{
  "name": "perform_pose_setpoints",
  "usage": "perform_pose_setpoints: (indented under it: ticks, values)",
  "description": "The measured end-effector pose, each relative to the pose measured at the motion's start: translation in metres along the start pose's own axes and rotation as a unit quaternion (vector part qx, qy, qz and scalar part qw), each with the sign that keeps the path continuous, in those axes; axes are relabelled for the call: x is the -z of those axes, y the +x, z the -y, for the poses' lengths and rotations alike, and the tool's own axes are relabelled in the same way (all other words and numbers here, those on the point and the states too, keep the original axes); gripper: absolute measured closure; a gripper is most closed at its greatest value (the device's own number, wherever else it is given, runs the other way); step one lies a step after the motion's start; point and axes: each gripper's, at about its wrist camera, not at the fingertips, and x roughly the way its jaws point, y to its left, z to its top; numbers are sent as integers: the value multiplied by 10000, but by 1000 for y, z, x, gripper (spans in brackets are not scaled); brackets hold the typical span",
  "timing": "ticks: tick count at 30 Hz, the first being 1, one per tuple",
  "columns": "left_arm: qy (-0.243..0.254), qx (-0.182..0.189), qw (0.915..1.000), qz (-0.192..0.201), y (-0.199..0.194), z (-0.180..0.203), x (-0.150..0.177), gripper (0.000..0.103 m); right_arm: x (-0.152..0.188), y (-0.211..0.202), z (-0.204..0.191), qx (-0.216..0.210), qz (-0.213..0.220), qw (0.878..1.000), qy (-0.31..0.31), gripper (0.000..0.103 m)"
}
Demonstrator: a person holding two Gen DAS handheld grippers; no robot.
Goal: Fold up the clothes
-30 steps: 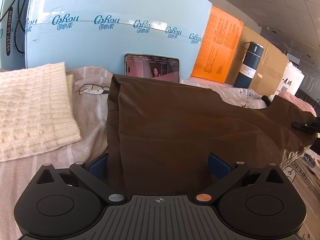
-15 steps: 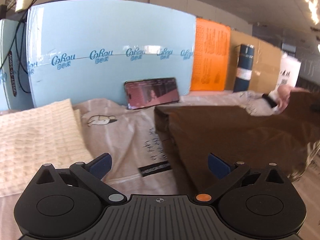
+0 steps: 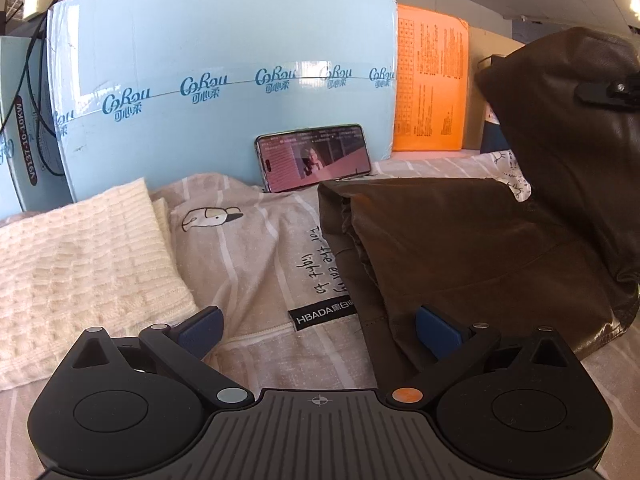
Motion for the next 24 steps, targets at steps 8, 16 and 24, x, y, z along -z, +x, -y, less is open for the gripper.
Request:
perform_pose_setpoints:
  ticks: [8, 16, 24]
  values:
    - [-431, 9, 9989, 162, -4, -13, -1, 0, 69, 43, -50, -55, -1285, 9838, -1251, 76]
    - [-1117, 589, 9872, 974, -20, -32, -2, 0, 97, 24, -51, -948, -1871, 9595, -1882, 12]
    - [-1910, 1532, 9464, 2107, -50, -43, -7, 0, 72, -7, -23, -1842, -1632, 9568, -1549, 8]
